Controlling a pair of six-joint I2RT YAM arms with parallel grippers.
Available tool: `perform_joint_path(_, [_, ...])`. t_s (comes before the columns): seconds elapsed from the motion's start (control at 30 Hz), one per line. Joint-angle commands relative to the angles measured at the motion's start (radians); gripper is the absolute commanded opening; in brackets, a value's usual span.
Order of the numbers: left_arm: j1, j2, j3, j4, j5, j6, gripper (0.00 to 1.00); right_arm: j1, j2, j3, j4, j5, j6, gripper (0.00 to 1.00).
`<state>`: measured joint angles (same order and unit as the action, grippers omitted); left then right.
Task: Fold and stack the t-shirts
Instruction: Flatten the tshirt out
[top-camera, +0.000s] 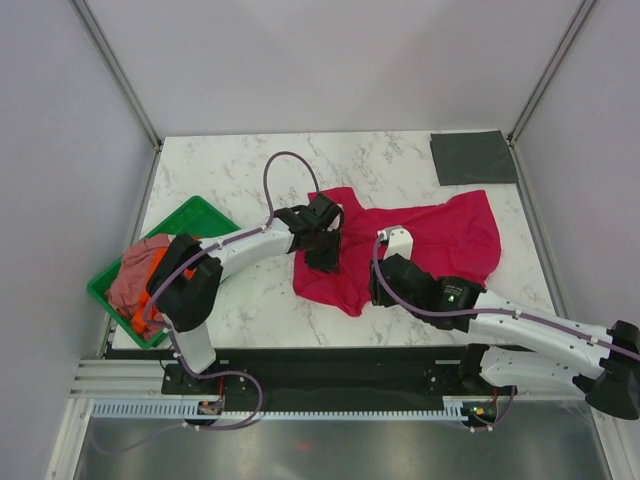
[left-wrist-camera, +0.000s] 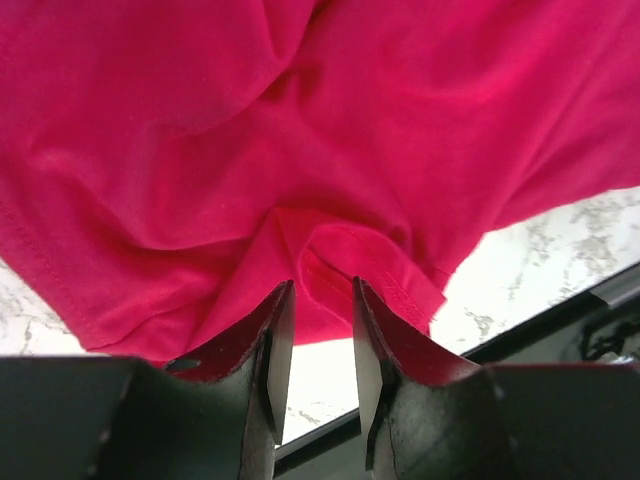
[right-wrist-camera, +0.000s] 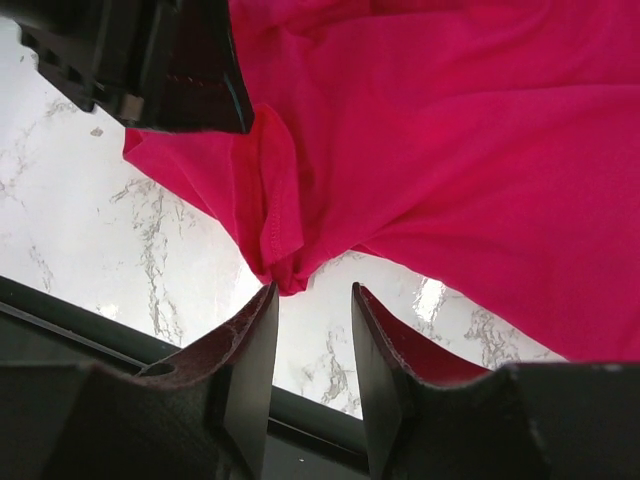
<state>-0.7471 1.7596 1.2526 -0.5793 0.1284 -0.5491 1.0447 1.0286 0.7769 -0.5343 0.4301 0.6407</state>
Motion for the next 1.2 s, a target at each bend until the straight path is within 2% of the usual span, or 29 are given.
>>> perform_joint_path(0.0, [-0.02,0.038,0.016,0.004,-0.041,-0.012,0.38,-0.006,-0.051,0.032,-0.016,0.045,0.004,0.44])
perform_joint_path(0.2, [-0.023,0.077,0.018,0.004,-0.081,-0.025,0.41,-0.014,-0.073,0.03,-0.023,0.048,0.004,0.44])
perform_joint_path(0.3, [-0.024,0.107,0.03,0.004,-0.084,-0.023,0.36,-0.017,-0.078,0.028,-0.023,0.052,0.002,0.44])
perform_joint_path(0.43, [-0.024,0.1,0.022,-0.002,-0.098,-0.026,0.02,-0.021,-0.079,0.028,-0.024,0.056,0.008,0.44])
perform_joint_path(0.53, [-0.024,-0.018,-0.019,-0.103,-0.149,-0.066,0.02,-0.028,-0.075,0.024,-0.033,0.071,0.039,0.44])
perform_joint_path(0.57, [-0.026,-0.108,-0.044,-0.134,-0.171,-0.084,0.02,-0.038,-0.065,0.024,-0.039,0.07,0.049,0.44])
perform_joint_path(0.63, [-0.028,-0.22,-0.16,-0.168,-0.199,-0.142,0.02,-0.049,-0.052,0.021,-0.052,0.061,0.074,0.44])
perform_joint_path(0.67, [-0.028,-0.324,-0.207,-0.188,-0.194,-0.162,0.02,-0.057,-0.038,0.015,-0.052,0.055,0.08,0.43])
perform_joint_path(0.8, [-0.028,-0.506,-0.463,-0.223,-0.161,-0.281,0.02,-0.064,-0.004,0.015,-0.052,0.036,0.086,0.44])
perform_joint_path(0.9, [-0.028,-0.604,-0.582,-0.229,-0.133,-0.353,0.18,-0.066,0.008,0.019,-0.052,0.032,0.071,0.44])
perform_joint_path(0.93, [-0.028,-0.624,-0.596,-0.234,-0.134,-0.365,0.3,-0.066,0.011,0.021,-0.052,0.03,0.065,0.44])
perform_joint_path(1.03, [-0.029,-0.714,-0.605,-0.278,-0.133,-0.416,0.46,-0.072,0.019,0.032,-0.052,0.013,0.042,0.44])
perform_joint_path(1.17, [-0.029,-0.81,-0.611,-0.263,-0.148,-0.515,0.54,-0.074,0.057,0.021,0.016,-0.045,0.031,0.44])
